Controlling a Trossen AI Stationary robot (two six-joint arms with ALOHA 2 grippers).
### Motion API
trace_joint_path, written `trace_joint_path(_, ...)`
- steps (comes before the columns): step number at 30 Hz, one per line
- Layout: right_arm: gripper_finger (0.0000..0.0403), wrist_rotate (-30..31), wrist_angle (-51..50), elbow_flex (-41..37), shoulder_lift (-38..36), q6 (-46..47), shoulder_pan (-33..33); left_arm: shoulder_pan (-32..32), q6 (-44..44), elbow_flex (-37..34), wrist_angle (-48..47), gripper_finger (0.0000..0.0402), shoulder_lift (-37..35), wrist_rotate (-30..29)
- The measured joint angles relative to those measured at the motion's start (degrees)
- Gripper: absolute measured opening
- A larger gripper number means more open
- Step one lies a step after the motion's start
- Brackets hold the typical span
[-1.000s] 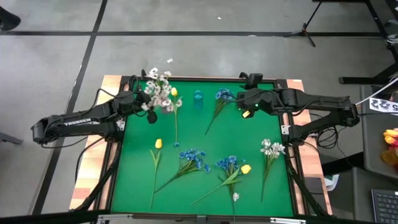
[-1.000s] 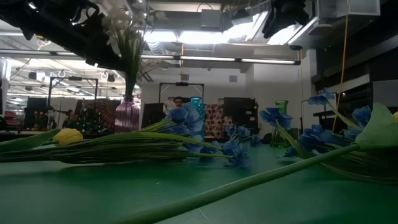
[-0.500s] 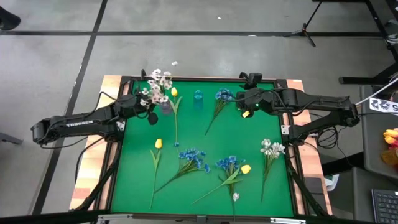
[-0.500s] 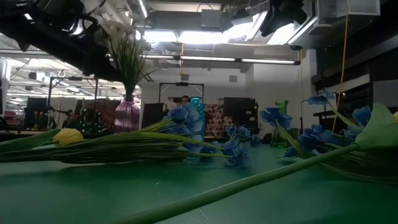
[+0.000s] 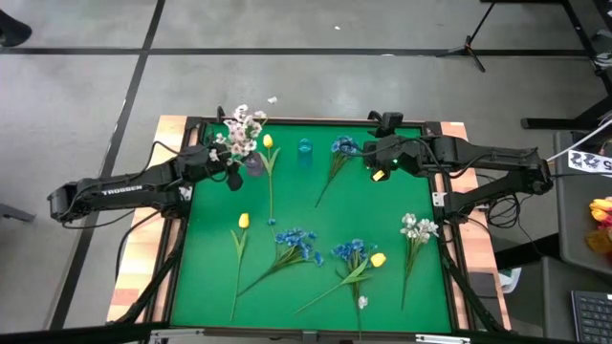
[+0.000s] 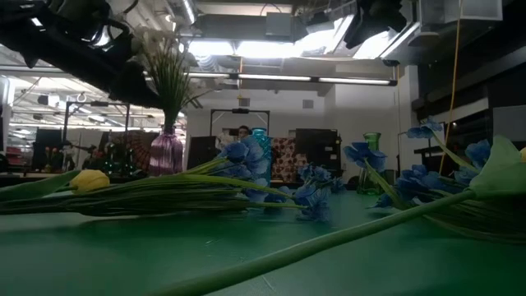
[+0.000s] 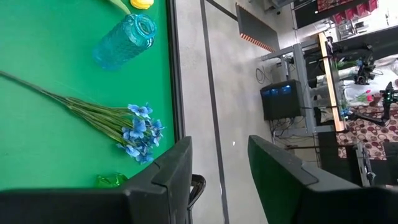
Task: Sort flowers into vase by color
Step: Put the top white flowers into the violet vase, then adjust the violet vases
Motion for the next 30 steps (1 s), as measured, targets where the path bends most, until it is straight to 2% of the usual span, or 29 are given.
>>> trace_joint_path(5,0.0156,0.0,0.0,0.0,0.0,0.0,0.0,0.0,0.0,0.0,-2.1,0.022,0.0,-3.3)
trace_joint_path(11,0.0156,0.0,0.0,0.0,0.0,0.0,0.0,0.0,-4.6,0.1,-5.6,0.0236,0.0,-8.6)
trace_joint_path(16,0.0156,0.0,0.0,0.0,0.0,-0.1,0.0,-0.5,-13.1,0.1,-12.3,0.0236,0.0,-8.2)
trace_joint_path(21,0.0156,0.0,0.0,0.0,0.0,-0.1,0.0,-3.1,-20.2,0.1,-17.5,0.0236,0.0,-5.2)
trace_joint_path(30,0.0156,0.0,0.0,0.0,0.0,-0.1,0.0,-9.9,-27.9,0.1,-18.8,0.0229,0.0,-4.3)
